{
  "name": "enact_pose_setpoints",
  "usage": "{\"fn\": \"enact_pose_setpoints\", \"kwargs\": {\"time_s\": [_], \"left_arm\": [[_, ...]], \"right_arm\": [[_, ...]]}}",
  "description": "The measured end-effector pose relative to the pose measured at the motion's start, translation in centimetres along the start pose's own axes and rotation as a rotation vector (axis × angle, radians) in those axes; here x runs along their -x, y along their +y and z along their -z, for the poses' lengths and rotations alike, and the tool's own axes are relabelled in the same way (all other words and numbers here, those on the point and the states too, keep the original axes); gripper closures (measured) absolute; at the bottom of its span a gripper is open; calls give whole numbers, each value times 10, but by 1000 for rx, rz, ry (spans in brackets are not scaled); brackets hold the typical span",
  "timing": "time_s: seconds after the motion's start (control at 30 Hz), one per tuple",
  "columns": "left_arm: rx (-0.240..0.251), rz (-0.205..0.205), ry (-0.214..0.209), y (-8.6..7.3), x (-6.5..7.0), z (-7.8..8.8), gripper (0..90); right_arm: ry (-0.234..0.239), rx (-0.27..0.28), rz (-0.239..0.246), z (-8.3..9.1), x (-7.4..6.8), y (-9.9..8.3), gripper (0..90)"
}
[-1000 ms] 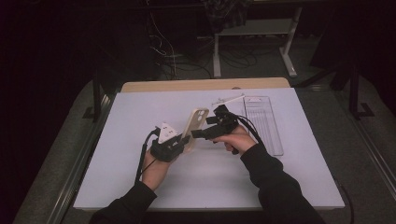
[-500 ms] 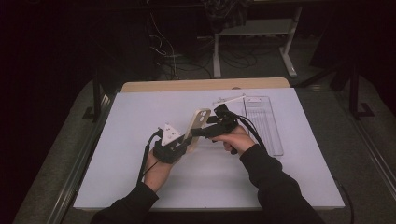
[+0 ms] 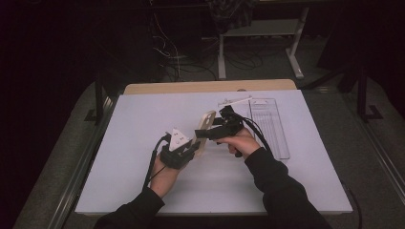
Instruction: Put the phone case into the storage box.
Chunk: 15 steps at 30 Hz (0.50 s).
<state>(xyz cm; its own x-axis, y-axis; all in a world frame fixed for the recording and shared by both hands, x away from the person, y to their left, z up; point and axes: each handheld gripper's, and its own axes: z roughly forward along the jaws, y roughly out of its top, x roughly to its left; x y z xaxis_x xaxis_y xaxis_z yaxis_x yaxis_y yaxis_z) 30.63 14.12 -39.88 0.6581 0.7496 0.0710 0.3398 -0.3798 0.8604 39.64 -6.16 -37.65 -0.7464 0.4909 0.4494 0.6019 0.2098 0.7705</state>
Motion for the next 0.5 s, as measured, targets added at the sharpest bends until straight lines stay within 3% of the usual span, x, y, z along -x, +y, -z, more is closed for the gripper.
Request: {"fn": "enact_pose_setpoints", "kwargs": {"time_s": [0.5], "left_arm": [[-2,8,-18,-1,7,-2,789]], "right_arm": [[-25,8,-7,-7,-1,-2,0]]}}
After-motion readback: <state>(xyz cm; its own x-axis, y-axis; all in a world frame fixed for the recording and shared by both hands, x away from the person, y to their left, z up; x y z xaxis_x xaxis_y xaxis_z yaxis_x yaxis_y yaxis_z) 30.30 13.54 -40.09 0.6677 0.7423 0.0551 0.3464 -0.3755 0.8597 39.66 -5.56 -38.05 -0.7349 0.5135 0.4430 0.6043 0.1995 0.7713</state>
